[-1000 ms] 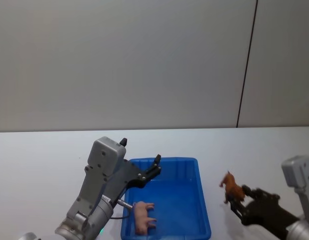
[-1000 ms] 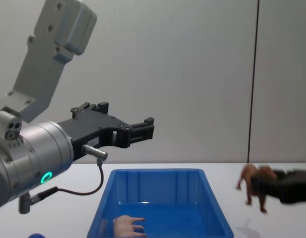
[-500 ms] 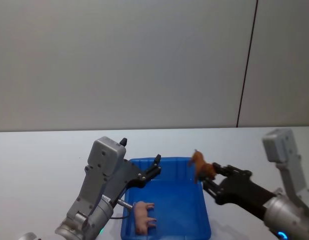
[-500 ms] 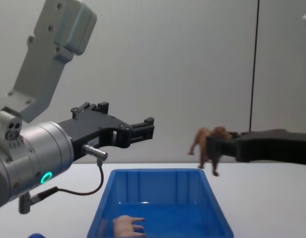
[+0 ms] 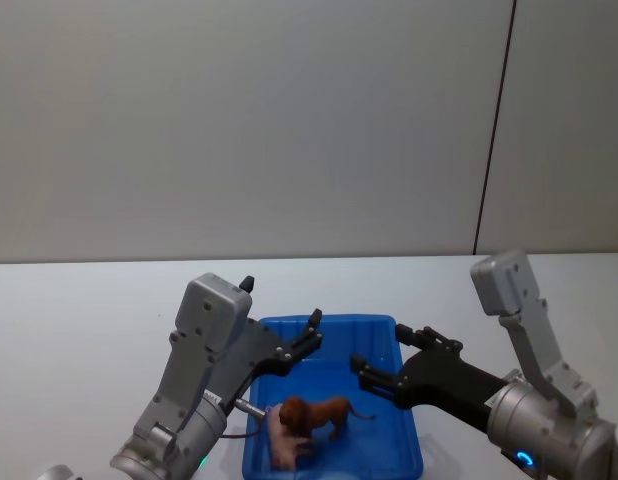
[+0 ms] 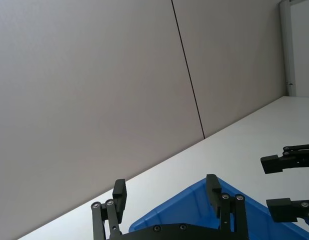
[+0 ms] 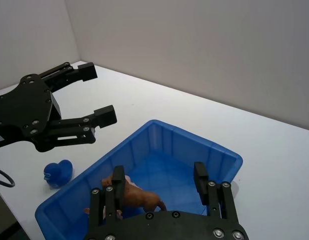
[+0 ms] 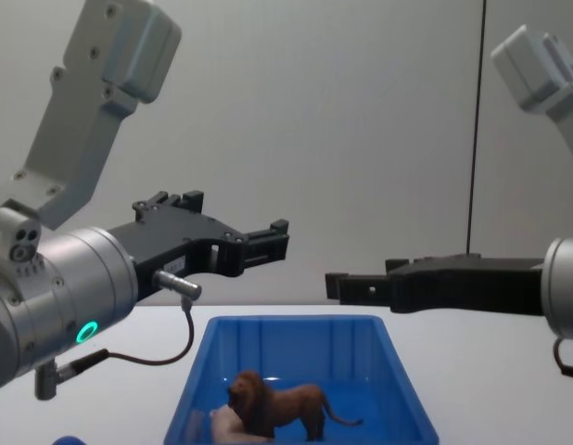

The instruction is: Pick up the two dolls from the table and place them into the box.

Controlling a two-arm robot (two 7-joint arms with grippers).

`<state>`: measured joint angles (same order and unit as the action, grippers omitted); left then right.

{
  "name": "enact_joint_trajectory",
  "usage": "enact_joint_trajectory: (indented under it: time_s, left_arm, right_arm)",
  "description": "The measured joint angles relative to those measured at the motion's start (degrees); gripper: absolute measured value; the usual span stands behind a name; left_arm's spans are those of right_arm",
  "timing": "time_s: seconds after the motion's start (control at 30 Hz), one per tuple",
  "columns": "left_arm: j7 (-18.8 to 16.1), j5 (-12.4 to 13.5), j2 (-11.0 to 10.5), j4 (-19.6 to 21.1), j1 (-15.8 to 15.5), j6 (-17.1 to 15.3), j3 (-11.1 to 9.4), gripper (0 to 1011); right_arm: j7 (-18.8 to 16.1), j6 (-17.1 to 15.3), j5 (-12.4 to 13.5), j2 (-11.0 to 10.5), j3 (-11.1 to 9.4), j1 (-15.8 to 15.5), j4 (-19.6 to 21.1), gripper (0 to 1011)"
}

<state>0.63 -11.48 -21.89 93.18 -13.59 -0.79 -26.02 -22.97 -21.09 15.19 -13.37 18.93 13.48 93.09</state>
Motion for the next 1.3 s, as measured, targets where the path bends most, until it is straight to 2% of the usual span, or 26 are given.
enact_joint_trajectory:
  time_s: [0.03,0.07,0.17,0.27,0.53,0.87,1.13,1.3]
  left_arm:
    - [0.00,0.00,0.00,0.00,0.00,0.00,0.00,1001]
    - [0.00,0.00,0.00,0.00,0.00,0.00,0.00,1002]
    - [0.00,0.00,0.00,0.00,0.00,0.00,0.00,1001]
    - [0.00,0.00,0.00,0.00,0.00,0.00,0.00,1001]
    - [0.00,0.00,0.00,0.00,0.00,0.00,0.00,1001]
    - [0.00,0.00,0.00,0.00,0.00,0.00,0.00,1001]
    - [-0.34,0.20,-0.48,0.47,0.54,-0.31,0.17,1001]
    - [-1.44,0.22,-1.62,1.69,1.85,-1.20,0.51,1001]
  right_arm:
    - [0.00,0.06,-0.20,0.01,0.03,0.08,-0.14,847]
    - [0.00,0.13,-0.30,0.01,0.05,0.09,-0.23,847]
    - [0.03,0.61,-0.54,-0.32,-0.04,0.04,-0.27,947]
    - [0.22,1.15,-0.57,-0.97,-0.35,-0.38,0.06,1001]
    - [0.83,2.53,0.98,-3.81,-1.93,-2.57,1.92,1001]
    - [1.45,4.35,4.95,-8.00,-4.44,-6.14,4.07,1001]
    - [1.71,5.10,6.60,-9.56,-5.36,-7.55,4.87,1001]
    - [1.81,5.37,7.29,-10.22,-5.76,-8.14,5.18,1001]
